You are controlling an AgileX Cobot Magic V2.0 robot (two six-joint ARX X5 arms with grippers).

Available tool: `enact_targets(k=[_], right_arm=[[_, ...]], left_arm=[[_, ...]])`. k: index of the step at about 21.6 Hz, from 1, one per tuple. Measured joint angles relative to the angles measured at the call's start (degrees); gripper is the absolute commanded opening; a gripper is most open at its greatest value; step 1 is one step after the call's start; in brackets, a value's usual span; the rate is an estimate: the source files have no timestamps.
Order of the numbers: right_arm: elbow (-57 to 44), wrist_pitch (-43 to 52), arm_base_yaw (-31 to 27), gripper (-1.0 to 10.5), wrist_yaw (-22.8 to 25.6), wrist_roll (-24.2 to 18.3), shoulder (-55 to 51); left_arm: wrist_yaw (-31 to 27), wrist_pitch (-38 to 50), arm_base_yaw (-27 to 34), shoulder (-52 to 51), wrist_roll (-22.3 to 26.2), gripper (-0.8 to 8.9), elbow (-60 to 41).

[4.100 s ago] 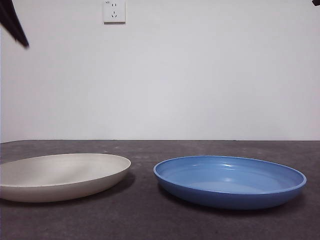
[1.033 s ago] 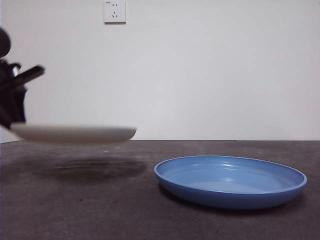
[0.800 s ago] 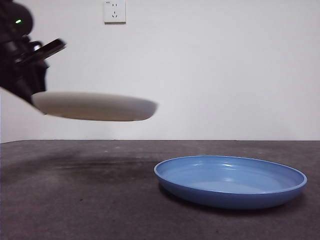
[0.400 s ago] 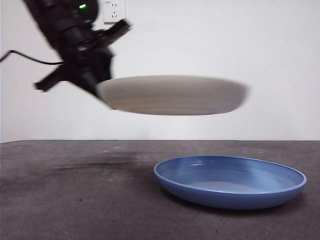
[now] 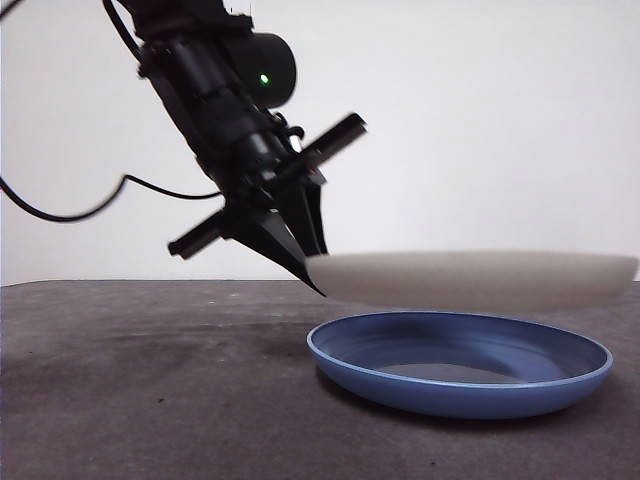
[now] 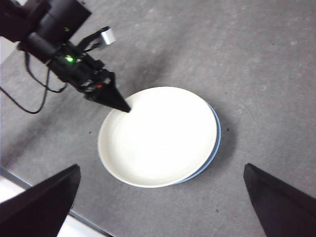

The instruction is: Pick up the white plate, put it on the blue plate, put it on desk

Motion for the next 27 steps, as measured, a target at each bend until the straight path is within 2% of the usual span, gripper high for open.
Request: enact_targets(k=[6,13,19,24,27], right_arm=[[0.0,0.0,1.6,6.7,0.0,0.0,0.0],[0.0,0.0,3.0,6.7,0.2,-0.9,0.0],[0.0,0.0,3.0,6.7,0.2,-1.0,0.0],[0.0,0.0,3.0,6.7,0.2,-1.0,-0.2],[0.0,0.0,3.0,6.7,0.2,-1.0,-0.2]], left_arm=[[-4.7,1.0,-0.1,0.5,-0.6,0.08,0.0],[-4.9,1.5,-0.7,0.5,-0.9,0.09,0.0],[-5.1,2.3,-1.4,0.5,-0.9,2.14,0.0],[-5.1,4.0,-1.4,0.5,-0.6,4.47,0.0],[-5.1,3.0,-1.4,0.5,0.9,5.09,0.2]])
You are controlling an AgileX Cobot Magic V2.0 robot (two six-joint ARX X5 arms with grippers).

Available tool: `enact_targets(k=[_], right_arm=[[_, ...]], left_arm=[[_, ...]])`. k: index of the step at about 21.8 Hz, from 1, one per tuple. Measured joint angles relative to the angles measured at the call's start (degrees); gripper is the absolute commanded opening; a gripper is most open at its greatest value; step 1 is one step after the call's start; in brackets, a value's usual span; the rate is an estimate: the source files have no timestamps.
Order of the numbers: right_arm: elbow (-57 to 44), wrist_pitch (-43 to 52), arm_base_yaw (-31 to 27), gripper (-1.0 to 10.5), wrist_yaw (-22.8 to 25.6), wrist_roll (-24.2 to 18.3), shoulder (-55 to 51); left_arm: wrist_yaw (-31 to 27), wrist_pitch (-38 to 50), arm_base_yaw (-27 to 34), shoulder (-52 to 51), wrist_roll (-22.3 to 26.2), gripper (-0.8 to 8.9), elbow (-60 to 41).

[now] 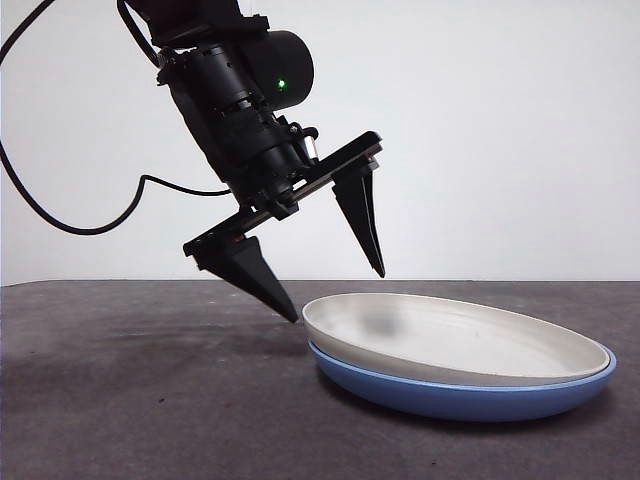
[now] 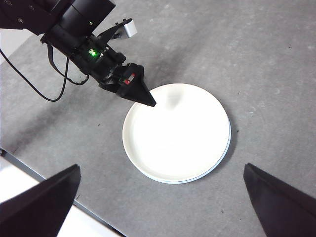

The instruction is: Pick up the white plate, put it on the blue plate, put it on desk

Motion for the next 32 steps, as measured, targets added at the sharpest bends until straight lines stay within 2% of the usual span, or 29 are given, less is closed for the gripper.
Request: enact_targets(k=[3,8,10,12,14,17,20,23,27,32], right_arm=[[0.0,0.0,0.0,6.7,0.0,0.0,0.0],[0.0,0.0,0.0,6.7,0.3,0.0,0.0],[0.0,-0.3,0.0,6.7,2.9,0.1,0.0],[0.0,-1.1,0.0,6.7,6.1,0.2,0.0],[0.0,-1.8,0.0,6.7,6.8,0.2,0.3],[0.0,-1.8,0.0,6.7,6.8,0.2,1.9],[-0.2,-3.0,0.0,6.7,6.0,0.3,4.5],[-3.0,-2.8,0.0,6.7,4.3,0.9,7.2],[-10.8,2.4,0.0,6.7,1.1,2.6,10.2],[-14.1,7.3,0.0,6.7,-2.0,4.6,14.2]], left_arm=[[-0.6,-4.1,0.1,0.0,2.7,5.09,1.7],[-7.1,-17.5,1.1,0.0,7.7,5.09,7.7],[-8.7,-22.3,1.2,-1.2,10.3,5.11,8.0],[-11.3,-25.3,1.2,-4.1,12.0,5.96,8.0],[-11.8,-26.6,1.2,-8.0,13.0,6.76,8.0],[-11.9,-29.4,1.2,-14.8,13.6,6.81,8.0],[-11.9,-33.9,1.1,-22.9,14.2,6.8,8.0],[-11.8,-34.4,0.9,-30.7,14.4,6.8,8.0],[-11.9,-34.3,0.9,-41.6,15.0,6.79,7.6],[-11.9,-33.3,0.9,-50.0,15.4,6.79,3.6]])
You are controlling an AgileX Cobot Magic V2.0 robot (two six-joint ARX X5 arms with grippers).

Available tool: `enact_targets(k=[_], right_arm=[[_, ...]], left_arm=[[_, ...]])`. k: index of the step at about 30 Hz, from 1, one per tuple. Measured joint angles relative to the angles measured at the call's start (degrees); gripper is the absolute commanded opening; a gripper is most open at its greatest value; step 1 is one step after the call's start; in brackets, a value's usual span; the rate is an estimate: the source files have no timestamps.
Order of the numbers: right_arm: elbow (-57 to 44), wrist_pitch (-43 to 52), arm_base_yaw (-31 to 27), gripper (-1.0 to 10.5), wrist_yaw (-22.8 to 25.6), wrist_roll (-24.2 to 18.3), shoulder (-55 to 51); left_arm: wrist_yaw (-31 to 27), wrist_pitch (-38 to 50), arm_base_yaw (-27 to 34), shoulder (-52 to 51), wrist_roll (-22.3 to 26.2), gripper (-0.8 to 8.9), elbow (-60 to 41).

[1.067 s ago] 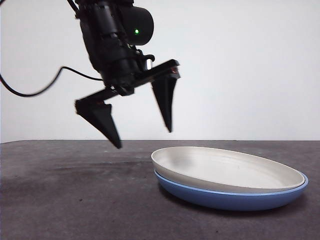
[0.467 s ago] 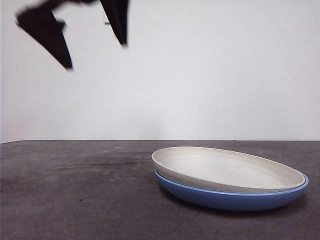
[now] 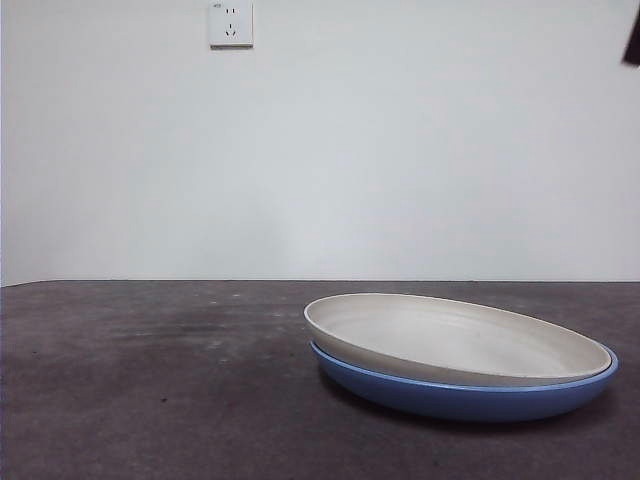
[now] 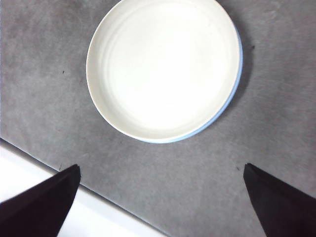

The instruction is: Pick up the white plate, put it on the blue plate, put it on desk

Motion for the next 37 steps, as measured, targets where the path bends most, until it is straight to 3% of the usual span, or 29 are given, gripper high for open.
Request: enact_targets(k=[9,17,21,25,37], right_arm=[[-0.1,7.3,0.0,6.7,-0.9,0.7,9.6],[-0.1,16.1,-0.3,6.7,-0.9,1.1,20.5],[-0.1,18.4,-0.9,6.7,-0.9,1.1,26.6],[-0.1,21.9,-1.3,5.8,-0.9,1.1,31.3],[-0.1,26.8,-1.9,5.7,-0.9,1.0,38.8]], left_arm=[[0.0,3.4,0.0,-12.7,0.0,6.79,-8.5],[0.0,3.5,0.0,-19.9,0.0,6.8,-9.6],[0.0,3.5,0.0,-21.3,0.0,6.8,-9.6],[0.0,3.5,0.0,-21.6,0.0,6.8,-9.6],[0.0,3.5,0.0,-21.6,0.0,6.8,-9.6]])
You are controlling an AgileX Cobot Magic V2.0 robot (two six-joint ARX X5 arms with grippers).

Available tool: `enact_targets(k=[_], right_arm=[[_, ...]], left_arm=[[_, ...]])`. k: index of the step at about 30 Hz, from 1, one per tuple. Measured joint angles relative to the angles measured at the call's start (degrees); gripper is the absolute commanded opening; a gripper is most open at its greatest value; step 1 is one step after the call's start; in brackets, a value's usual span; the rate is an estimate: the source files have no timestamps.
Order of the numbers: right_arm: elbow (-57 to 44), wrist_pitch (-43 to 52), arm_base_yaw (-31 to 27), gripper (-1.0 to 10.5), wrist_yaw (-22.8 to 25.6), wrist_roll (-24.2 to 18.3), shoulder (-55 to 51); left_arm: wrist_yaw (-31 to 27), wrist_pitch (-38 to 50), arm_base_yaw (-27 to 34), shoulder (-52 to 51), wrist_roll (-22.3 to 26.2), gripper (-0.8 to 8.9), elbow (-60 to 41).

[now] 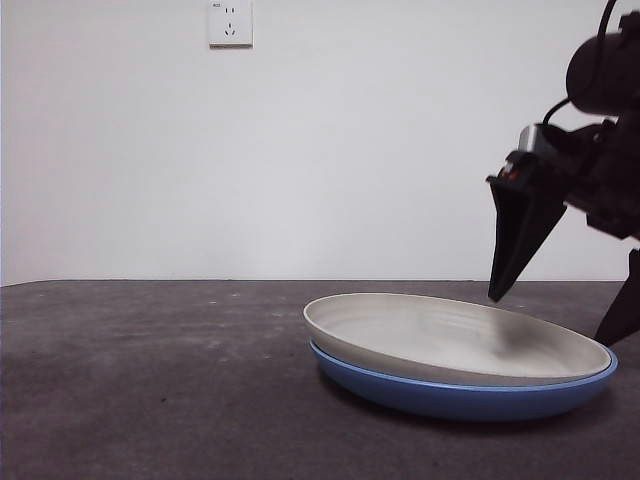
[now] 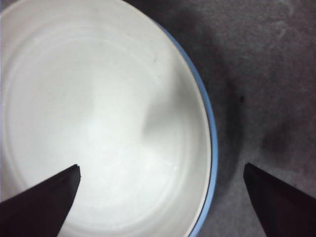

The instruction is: Pick up the white plate, put it on the blue plate, put it on desk

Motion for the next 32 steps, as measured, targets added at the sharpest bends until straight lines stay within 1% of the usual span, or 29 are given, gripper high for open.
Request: enact_targets(k=[6,11,14,17,19,21,29,32], right_arm=[[0.0,0.6,0.0,4.0,0.0,0.0,1.8],[0.0,0.7,0.0,1.6,0.0,0.0,3.2],[0.0,0.6,0.0,1.2,0.6,0.0,3.2],[0.0,0.3,0.0,0.5,2.9,0.0,3.2],[0.0,-0.2,0.0,0.2,4.8,0.0,3.2],[0.0,-0.5,0.0,0.1,5.9,0.0,3.3],[0.0,-0.5,0.0,0.1,5.9,0.0,3.3],[0.7,-1.8,-0.5,0.1,4.5,0.1,3.3]], left_arm=[[0.0,0.0,0.0,0.0,0.0,6.8,0.0],[0.0,0.0,0.0,0.0,0.0,6.8,0.0],[0.0,0.0,-0.1,0.0,0.0,6.8,0.0],[0.0,0.0,-0.1,0.0,0.0,6.8,0.0],[0.0,0.0,-0.1,0.0,0.0,6.8,0.0],[0.0,0.0,-0.1,0.0,0.0,6.8,0.0],[0.0,0.0,-0.1,0.0,0.0,6.8,0.0],[0.0,0.0,-0.1,0.0,0.0,6.8,0.0]])
